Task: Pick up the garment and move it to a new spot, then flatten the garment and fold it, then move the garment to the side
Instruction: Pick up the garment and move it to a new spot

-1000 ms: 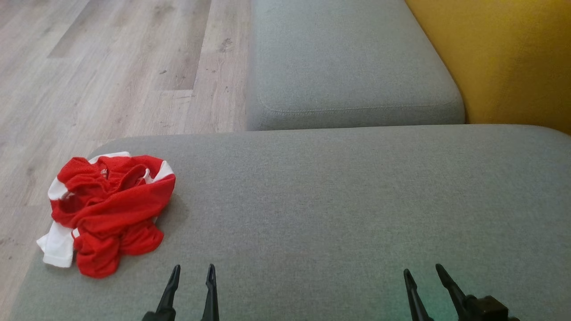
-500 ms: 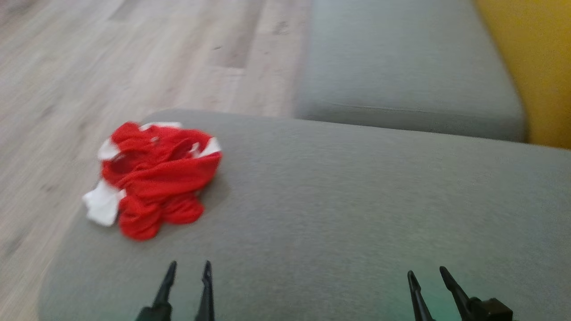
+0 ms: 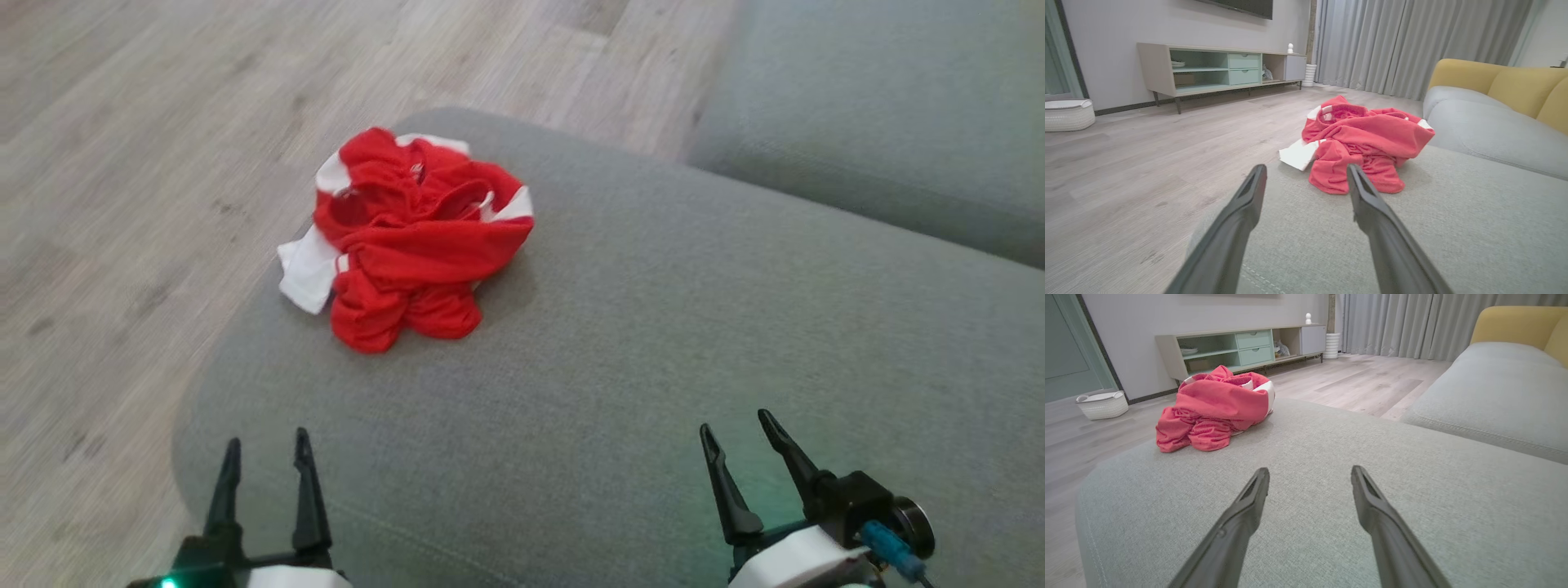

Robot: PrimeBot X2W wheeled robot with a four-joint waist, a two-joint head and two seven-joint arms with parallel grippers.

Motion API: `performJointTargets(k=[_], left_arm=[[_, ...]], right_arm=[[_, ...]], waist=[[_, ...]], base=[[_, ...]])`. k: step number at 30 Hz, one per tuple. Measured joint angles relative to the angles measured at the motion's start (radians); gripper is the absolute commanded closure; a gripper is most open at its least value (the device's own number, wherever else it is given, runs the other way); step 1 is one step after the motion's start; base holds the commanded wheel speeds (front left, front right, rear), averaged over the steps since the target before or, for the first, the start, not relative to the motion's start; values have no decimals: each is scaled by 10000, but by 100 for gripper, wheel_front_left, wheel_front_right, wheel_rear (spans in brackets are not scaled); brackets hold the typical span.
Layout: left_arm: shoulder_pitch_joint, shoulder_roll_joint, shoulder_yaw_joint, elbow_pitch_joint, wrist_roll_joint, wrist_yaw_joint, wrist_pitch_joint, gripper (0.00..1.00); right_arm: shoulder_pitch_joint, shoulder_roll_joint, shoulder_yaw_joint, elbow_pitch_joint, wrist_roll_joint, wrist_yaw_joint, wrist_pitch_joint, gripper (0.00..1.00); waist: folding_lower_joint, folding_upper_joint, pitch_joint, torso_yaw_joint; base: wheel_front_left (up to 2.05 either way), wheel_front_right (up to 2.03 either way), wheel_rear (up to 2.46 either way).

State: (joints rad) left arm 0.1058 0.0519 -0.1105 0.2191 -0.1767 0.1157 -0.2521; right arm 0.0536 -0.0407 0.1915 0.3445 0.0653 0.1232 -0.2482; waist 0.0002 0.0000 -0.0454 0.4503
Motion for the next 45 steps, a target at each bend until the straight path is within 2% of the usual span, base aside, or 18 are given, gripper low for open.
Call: performJointTargets(k=[10,15,19,23,26,29,32,36,41,45], left_arm=[[-471,-4,531,-458,219,-29,-2,0],[-1547,-4,522,-541,922,-483,-2,0],[-3026,159,817,-339,1160,-748,-36,0],[-4801,537,840,989,1266,-1223,-48,0],[-6078,811,755,2702,1425,-1607,-46,0],[-7369,1053,721,4625,1494,-1739,-38,0],[-8593,1348,786,6441,1687,-1396,552,0],[-9658,1538,974,7956,1607,-1149,1072,0],[-10101,1870,1028,9311,1588,-1104,1540,0],[-10237,2077,1089,9923,1574,-686,1528,0]], right_arm=[[72,-4,-314,36,-245,0,0,0],[690,-12,-685,-113,-552,0,2,0],[797,-213,-437,-305,-754,0,0,0],[430,-765,-297,-414,-754,0,0,0],[114,-1112,-119,-487,-754,0,0,0],[-106,-1417,-31,-642,-754,0,-2,0],[-395,-1733,-12,-803,-750,0,-2,0],[-887,-2059,188,-947,-736,0,-15,0],[-999,-2274,215,-1202,-648,2,-27,0],[-1151,-2276,192,-1440,-648,2,-36,0]], waist=[[-1,0,363,373],[-1,0,509,522],[-3,0,765,489],[-1,0,1315,167],[0,0,1782,-169],[0,0,2276,-493],[1,0,2827,-792],[3,-1,3467,-1250],[1,-1,4078,-1813],[0,0,4403,-2155]], base=[[0,0,0],[0,0,0],[0,0,0],[0,0,0],[0,0,0],[0,0,0],[0,0,0],[0,0,0],[0,0,0],[0,0,0]])
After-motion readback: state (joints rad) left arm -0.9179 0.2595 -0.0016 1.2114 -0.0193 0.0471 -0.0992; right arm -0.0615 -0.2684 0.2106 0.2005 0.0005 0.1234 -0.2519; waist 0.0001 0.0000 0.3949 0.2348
